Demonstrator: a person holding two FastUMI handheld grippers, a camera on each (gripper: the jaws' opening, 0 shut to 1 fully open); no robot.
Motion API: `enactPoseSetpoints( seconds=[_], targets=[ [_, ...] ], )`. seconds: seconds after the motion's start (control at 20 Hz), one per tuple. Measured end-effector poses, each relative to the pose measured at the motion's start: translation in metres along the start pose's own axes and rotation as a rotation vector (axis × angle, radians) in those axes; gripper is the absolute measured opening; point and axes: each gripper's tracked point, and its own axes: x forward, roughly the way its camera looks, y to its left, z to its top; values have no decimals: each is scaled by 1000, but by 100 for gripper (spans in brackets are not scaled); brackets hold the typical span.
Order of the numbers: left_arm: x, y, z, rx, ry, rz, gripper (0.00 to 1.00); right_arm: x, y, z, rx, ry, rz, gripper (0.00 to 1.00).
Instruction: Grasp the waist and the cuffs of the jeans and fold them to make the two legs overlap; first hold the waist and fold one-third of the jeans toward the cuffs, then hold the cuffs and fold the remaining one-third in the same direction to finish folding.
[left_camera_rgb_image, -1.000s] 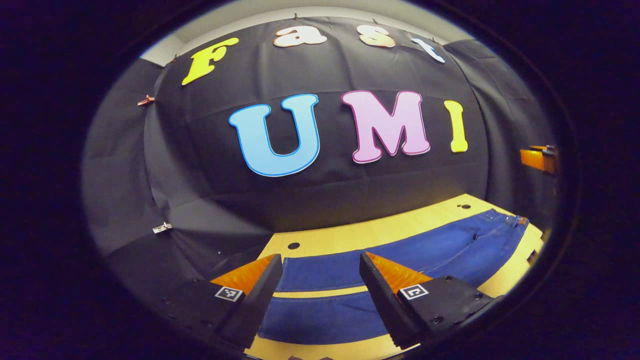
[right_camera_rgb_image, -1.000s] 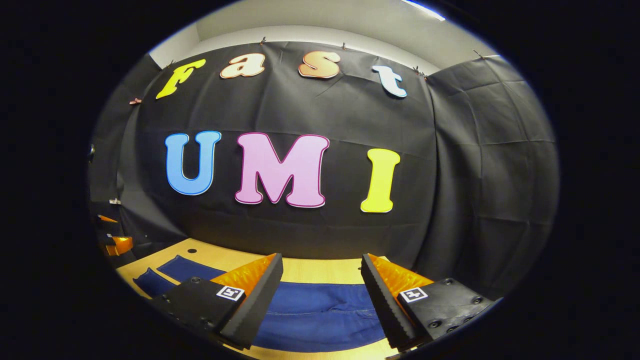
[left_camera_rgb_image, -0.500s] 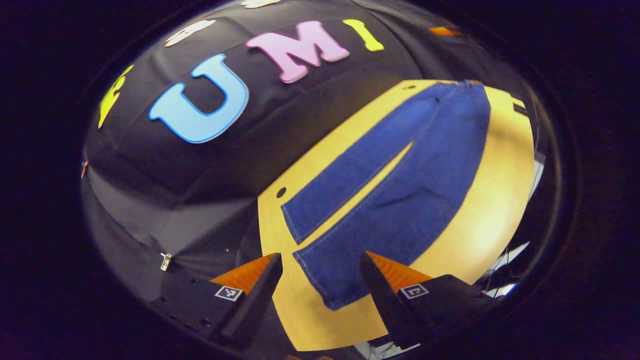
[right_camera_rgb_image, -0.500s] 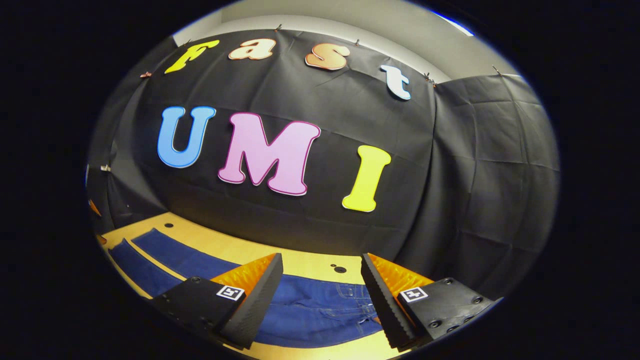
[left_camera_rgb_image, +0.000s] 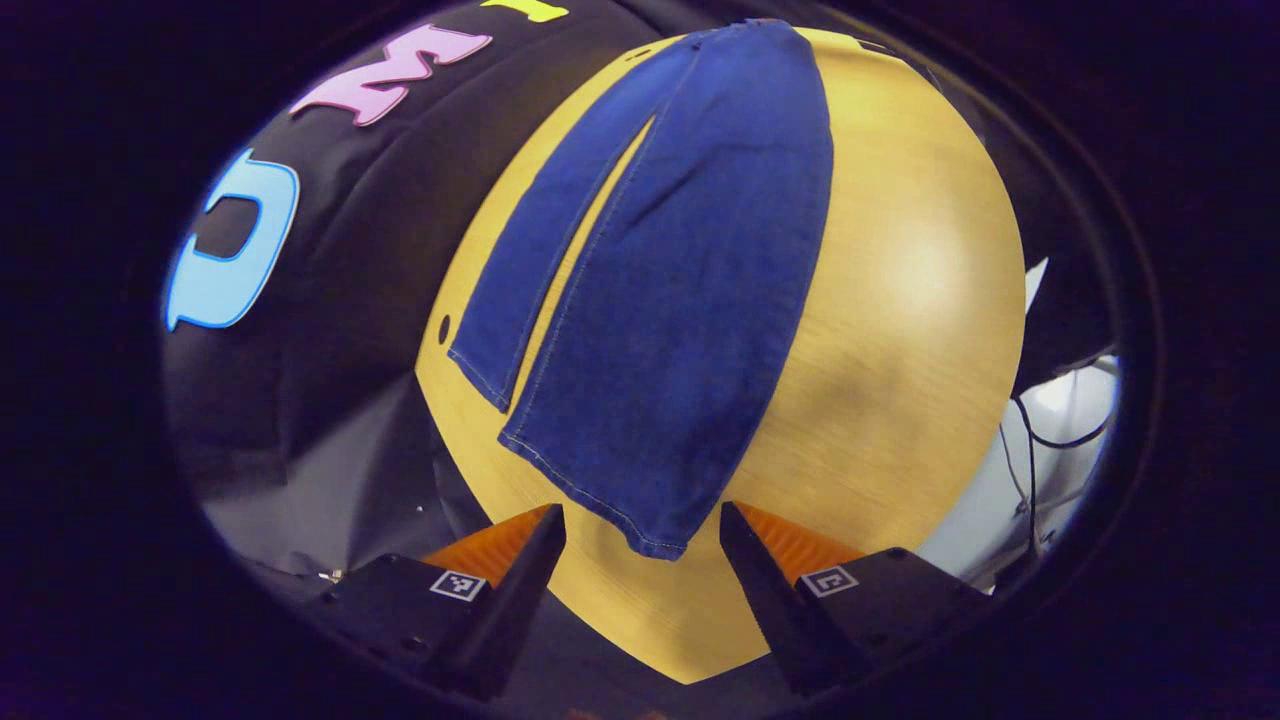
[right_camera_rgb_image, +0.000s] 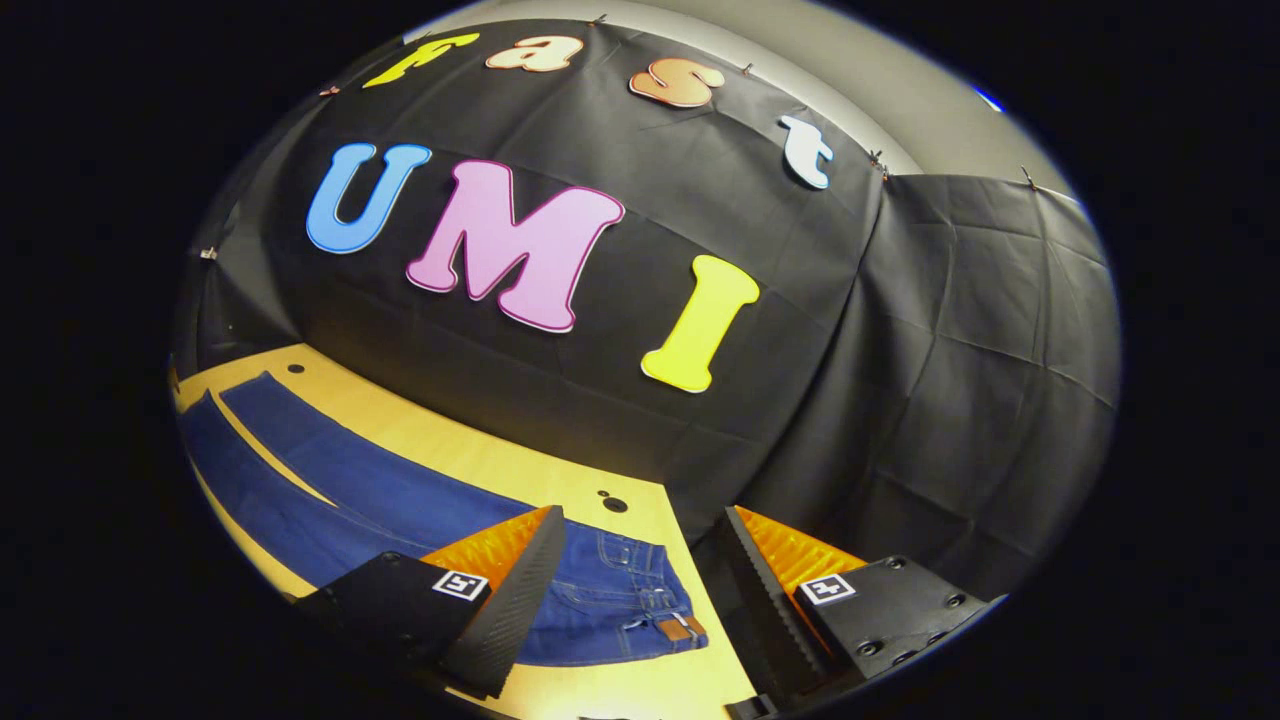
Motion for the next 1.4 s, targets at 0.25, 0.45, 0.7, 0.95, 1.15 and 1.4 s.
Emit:
enactPoseSetpoints(
  seconds=[0.25, 0.45, 0.7, 0.95, 1.15, 1.4],
  targets=[
    [15, 6, 2, 98, -5, -45, 87, 1, -39, -30, -44, 57, -72, 96],
    [24, 10, 5, 30, 21, -102, 63, 3, -68, -49, -132, 89, -112, 96],
    [29, 6, 6, 30, 24, -196, 36, 8, -90, -81, -367, 113, -92, 96],
    [26, -4, 7, -20, 42, -236, 15, 24, -94, -119, -588, 155, 6, 96],
    [25, -2, 9, 5, 47, -238, 7, 33, -78, -163, -846, 165, 187, 96],
    [26, -4, 8, 17, 80, -248, 6, 39, -72, -238, -1049, 264, 402, 96]
  ],
)
